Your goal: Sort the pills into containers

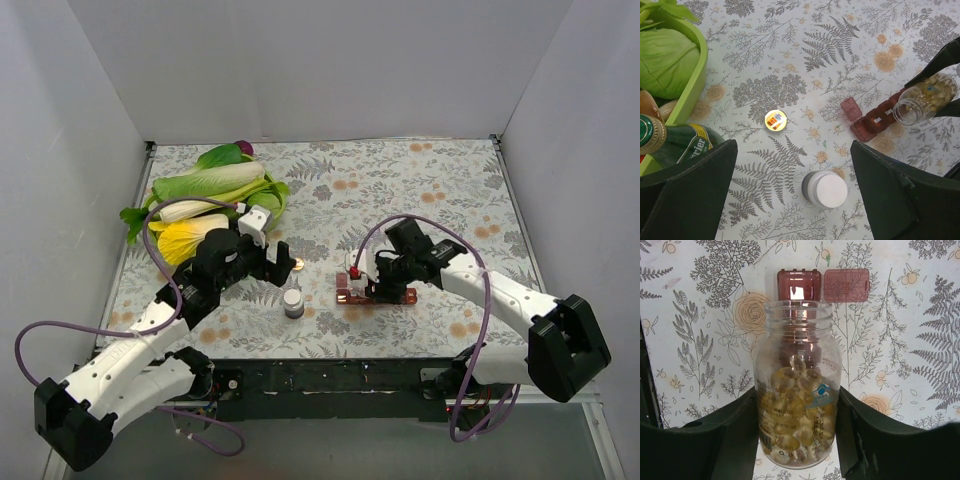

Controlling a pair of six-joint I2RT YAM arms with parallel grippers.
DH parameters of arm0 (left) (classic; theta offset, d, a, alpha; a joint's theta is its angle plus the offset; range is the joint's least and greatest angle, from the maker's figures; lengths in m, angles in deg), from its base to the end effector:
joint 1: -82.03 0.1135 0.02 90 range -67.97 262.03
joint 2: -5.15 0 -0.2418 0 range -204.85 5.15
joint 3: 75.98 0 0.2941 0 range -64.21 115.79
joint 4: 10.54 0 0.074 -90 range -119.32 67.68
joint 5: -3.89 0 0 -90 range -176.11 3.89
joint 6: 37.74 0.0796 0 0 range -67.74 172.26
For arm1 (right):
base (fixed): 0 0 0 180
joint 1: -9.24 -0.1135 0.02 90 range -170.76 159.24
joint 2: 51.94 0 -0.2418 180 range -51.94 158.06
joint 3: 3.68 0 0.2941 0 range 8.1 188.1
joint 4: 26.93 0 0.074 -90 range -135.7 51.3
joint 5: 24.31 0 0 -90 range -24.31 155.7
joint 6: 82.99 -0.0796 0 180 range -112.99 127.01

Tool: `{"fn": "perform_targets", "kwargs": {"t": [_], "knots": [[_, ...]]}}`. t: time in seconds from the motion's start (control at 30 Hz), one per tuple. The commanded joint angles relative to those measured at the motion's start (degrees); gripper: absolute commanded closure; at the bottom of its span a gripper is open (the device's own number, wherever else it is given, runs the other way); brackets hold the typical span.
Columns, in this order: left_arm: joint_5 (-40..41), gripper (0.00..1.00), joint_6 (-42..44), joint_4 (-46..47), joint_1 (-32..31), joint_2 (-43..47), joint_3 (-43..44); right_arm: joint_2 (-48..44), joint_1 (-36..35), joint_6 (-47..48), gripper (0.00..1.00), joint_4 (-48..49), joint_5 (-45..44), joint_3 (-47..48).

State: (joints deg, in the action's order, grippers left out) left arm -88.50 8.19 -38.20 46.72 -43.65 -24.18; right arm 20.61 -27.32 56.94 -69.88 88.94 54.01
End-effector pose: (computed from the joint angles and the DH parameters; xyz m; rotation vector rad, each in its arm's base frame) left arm 0.2380 -0.1726 0.2468 -0.1339 2.1210 -0.9044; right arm 0.2304 0.2100 0.1442 -1.8266 1.7248 0.4282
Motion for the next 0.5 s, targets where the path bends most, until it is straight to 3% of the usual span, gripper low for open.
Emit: {"fn": "perform_targets", "kwargs": {"t": [0.0, 0.47], "knots": [[1.6, 0.02, 2.59, 2.69, 0.33, 2.65, -1.71, 1.45, -1.85, -1.24, 0.99, -2.39, -3.46, 3.75], [4.94, 0.02, 1.1, 5.15, 0.33, 9.07, -6.63, 7.16, -5.1, -1.68, 0.99, -5.47, -7.86, 7.52]]}}
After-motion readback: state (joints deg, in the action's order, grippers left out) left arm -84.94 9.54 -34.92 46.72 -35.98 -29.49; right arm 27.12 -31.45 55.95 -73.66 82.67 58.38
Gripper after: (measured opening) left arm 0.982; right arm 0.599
